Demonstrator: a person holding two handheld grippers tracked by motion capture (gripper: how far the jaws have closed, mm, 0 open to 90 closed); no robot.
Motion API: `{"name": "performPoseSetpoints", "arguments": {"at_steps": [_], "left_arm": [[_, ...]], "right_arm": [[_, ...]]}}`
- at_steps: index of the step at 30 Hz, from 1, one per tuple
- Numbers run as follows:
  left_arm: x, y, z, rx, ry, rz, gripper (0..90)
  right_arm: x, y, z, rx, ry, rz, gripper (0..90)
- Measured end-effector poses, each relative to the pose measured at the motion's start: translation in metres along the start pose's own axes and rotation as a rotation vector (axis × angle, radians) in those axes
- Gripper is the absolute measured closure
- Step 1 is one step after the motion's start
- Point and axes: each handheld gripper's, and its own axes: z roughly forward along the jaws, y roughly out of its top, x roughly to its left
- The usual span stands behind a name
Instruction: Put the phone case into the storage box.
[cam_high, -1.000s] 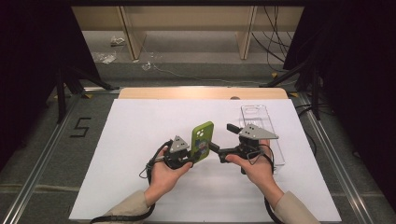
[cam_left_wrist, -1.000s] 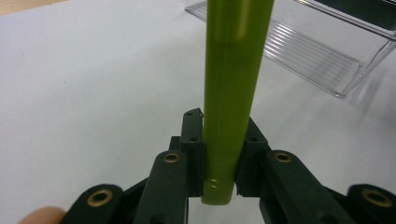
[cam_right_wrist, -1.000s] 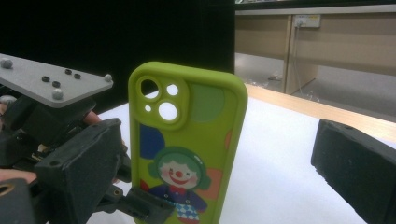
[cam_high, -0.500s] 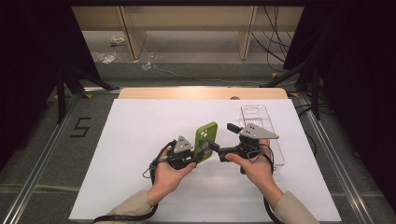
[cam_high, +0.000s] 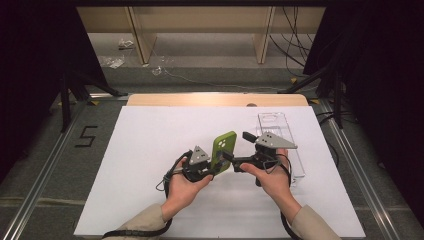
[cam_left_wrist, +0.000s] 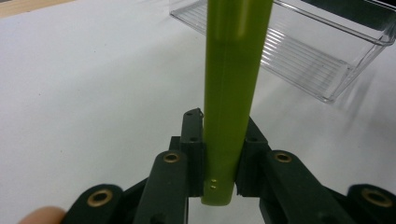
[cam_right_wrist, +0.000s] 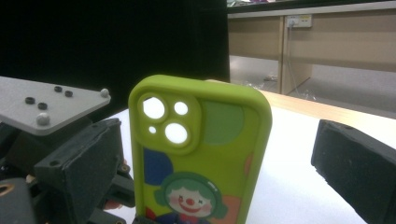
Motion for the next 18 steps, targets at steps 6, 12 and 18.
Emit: {"name": "performPoseSetpoints", "arguments": {"at_steps": [6,12,18], "left_arm": [[-0.0029,0.0008,0.0024,0.002,-0.004,0.003,76.5],[-0.0057,0.0018,0.0046,0.001,-0.010,0.007,76.5],[-0.0078,0.0022,0.0063,0.001,-0.012,0.007,76.5]], "right_arm": [[0.0003,-0.0001,0.0018,0.000,-0.008,0.005,3.1],[0.0005,0.0002,0.0030,-0.001,-0.018,0.009,3.1],[0.0004,0.0008,0.0036,-0.008,-0.027,0.015,3.1]]}}
